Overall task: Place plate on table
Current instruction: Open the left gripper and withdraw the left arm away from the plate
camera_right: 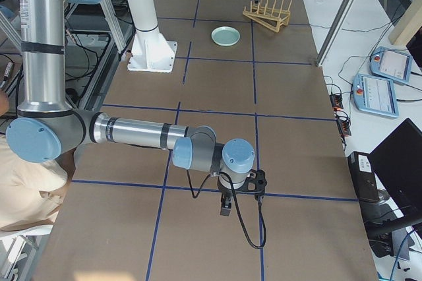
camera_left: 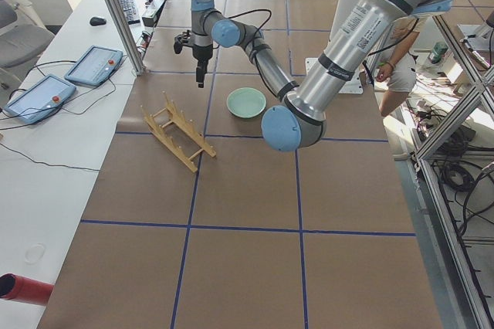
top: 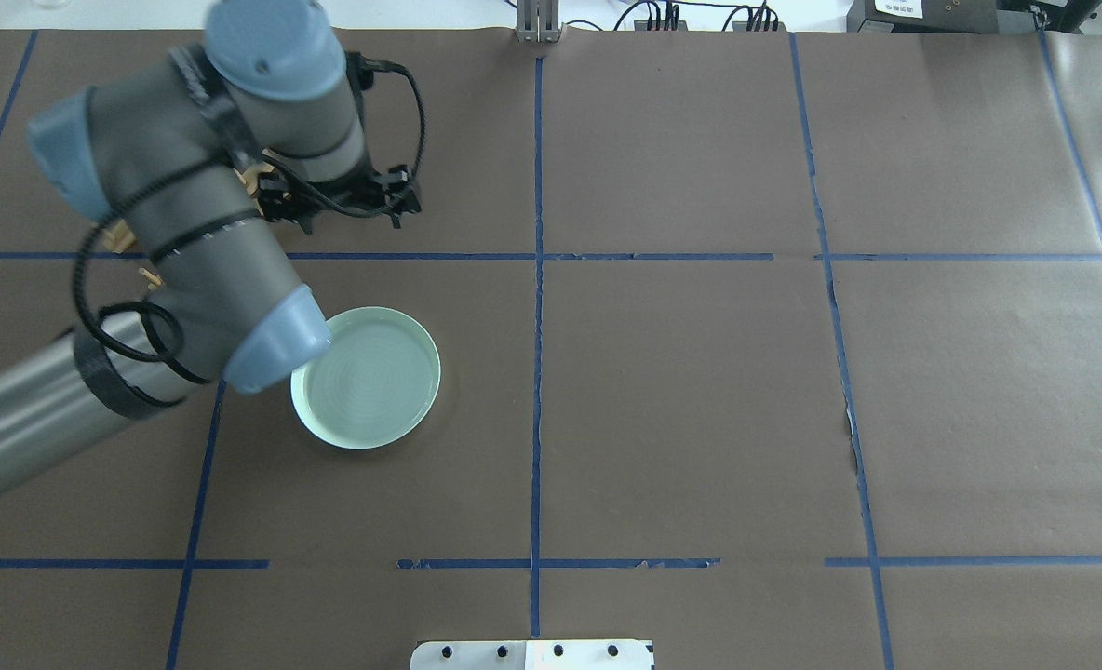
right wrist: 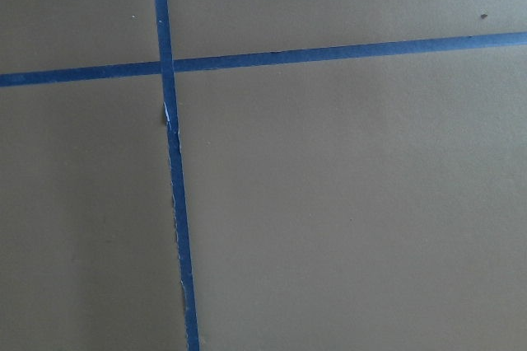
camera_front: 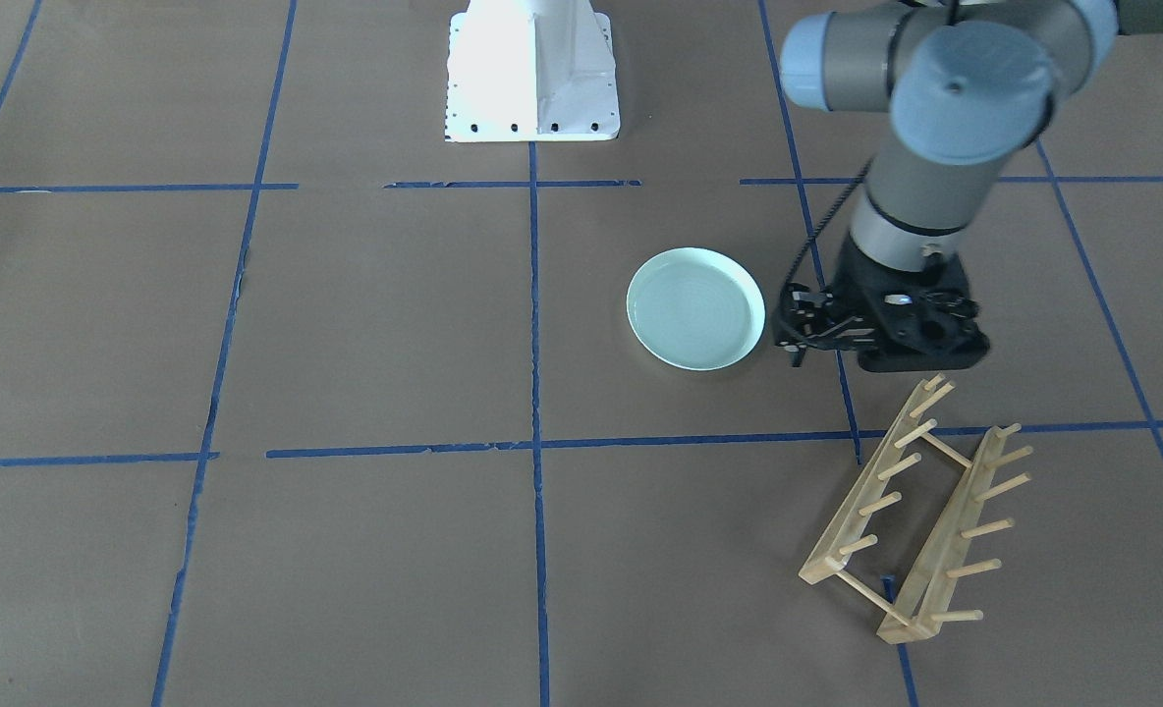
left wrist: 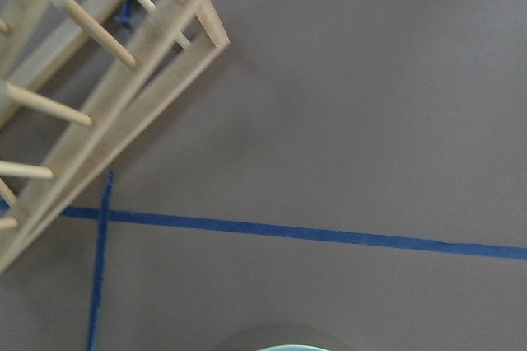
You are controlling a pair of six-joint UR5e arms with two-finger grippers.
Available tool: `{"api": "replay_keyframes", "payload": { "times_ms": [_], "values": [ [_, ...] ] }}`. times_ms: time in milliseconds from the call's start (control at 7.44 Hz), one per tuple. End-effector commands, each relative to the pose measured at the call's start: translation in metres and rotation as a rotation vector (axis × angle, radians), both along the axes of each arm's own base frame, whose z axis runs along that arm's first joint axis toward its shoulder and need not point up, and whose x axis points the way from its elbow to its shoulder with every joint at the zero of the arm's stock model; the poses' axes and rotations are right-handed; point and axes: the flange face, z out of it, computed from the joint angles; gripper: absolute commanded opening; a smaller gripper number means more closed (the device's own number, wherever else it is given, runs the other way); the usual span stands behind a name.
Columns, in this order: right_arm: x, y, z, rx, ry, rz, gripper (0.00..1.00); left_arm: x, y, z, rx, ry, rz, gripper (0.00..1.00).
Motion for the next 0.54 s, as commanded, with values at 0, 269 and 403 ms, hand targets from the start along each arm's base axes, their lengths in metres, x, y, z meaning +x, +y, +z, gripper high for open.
{"api": "replay_keyframes", "payload": {
  "times_ms": [0, 269, 403],
  "values": [
    [0.000, 0.000, 0.001, -0.002, 0.000, 0.000, 1.00, -0.155, -0.015, 0.127, 0.118, -0.064, 0.213, 1.00],
    [0.000, 0.000, 0.001, -0.002, 0.000, 0.000, 1.00, -0.228, 0.005, 0.217, 0.025, -0.002, 0.169, 1.00],
    [0.000, 0.000, 0.001, -0.002, 0.000, 0.000, 1.00, -0.234, 0.037, 0.267, 0.038, 0.034, 0.171, 1.00]
  ]
}}
